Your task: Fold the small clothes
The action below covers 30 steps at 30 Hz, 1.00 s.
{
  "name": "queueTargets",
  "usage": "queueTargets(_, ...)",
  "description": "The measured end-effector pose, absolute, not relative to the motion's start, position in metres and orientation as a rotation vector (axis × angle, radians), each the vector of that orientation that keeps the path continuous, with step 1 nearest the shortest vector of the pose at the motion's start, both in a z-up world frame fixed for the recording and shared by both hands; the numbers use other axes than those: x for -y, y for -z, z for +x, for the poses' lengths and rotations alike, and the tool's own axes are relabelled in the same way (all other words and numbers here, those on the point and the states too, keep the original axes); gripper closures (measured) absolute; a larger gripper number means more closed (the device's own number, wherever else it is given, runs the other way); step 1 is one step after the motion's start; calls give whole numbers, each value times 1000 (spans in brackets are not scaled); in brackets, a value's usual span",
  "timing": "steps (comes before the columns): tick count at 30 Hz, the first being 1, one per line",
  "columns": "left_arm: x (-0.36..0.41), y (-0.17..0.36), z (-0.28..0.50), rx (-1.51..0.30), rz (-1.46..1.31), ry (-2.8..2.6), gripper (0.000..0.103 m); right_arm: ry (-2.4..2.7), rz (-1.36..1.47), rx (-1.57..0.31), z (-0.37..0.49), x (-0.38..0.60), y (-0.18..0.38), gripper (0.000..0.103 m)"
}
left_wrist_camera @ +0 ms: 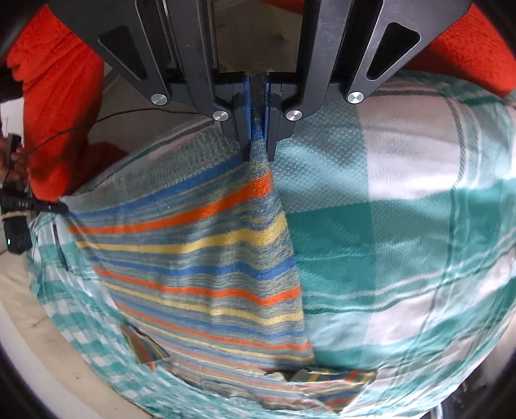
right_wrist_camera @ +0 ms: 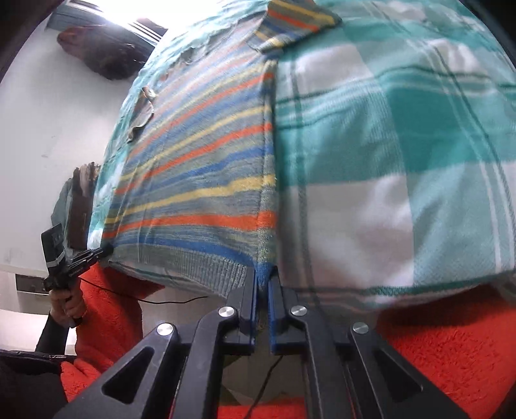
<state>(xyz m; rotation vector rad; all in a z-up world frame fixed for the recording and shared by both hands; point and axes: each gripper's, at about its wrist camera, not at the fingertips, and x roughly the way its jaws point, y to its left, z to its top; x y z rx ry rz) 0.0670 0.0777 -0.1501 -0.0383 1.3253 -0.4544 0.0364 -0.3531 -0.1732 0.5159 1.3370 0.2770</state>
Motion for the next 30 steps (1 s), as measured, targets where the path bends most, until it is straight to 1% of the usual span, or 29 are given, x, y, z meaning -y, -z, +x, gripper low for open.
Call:
queueTargets(5,-77,157,67,-1331,2,432,99,-239,449,-1371,40,349,183,98)
queueTargets(8,-74,161,71,-1350,11,392,95,-195,441,-1400,40,350,200,98)
queueTargets(9,-75,159,69,-1350,22,376,91,-182,443,-1402,40,351,201,98)
queueTargets(11,-82,149,63,-1345,75,315,79,-163,440,-1399,38,353,198,96)
queueTargets(12,-87,145,59,-1337,91,294,67,-134,415,-1406,35,354,196,95)
queueTargets(13,-94,136,54,-1318,114,255,62,-112,390,-1415,31,356,193,90)
queueTargets(14,-101,129,51,-1295,135,214,61,-97,378,-1418,28,358,191,83)
queueTargets(15,-105,122,50,-1275,147,190,60,-78,366,-1415,23,362,186,79)
queueTargets(17,-113,99,51,-1206,132,161,55,-38,320,-1384,17,369,171,79)
queueTargets(19,-108,80,61,-1141,101,173,43,-12,252,-1328,17,370,149,79)
queueTargets(21,-92,73,78,-1100,114,197,39,-22,204,-1261,27,364,128,79)
queueTargets(24,-69,91,109,-1113,164,196,39,-100,180,-1174,54,341,108,79)
queueTargets(25,-66,106,122,-1148,157,194,39,-129,182,-1153,64,331,106,79)
queueTargets(26,-67,123,132,-1193,139,193,42,-157,187,-1139,71,321,107,79)
queueTargets(28,-67,148,139,-1268,100,212,61,-195,190,-1137,87,302,121,79)
queueTargets(30,-68,153,136,-1264,59,246,65,-196,176,-1172,93,290,142,79)
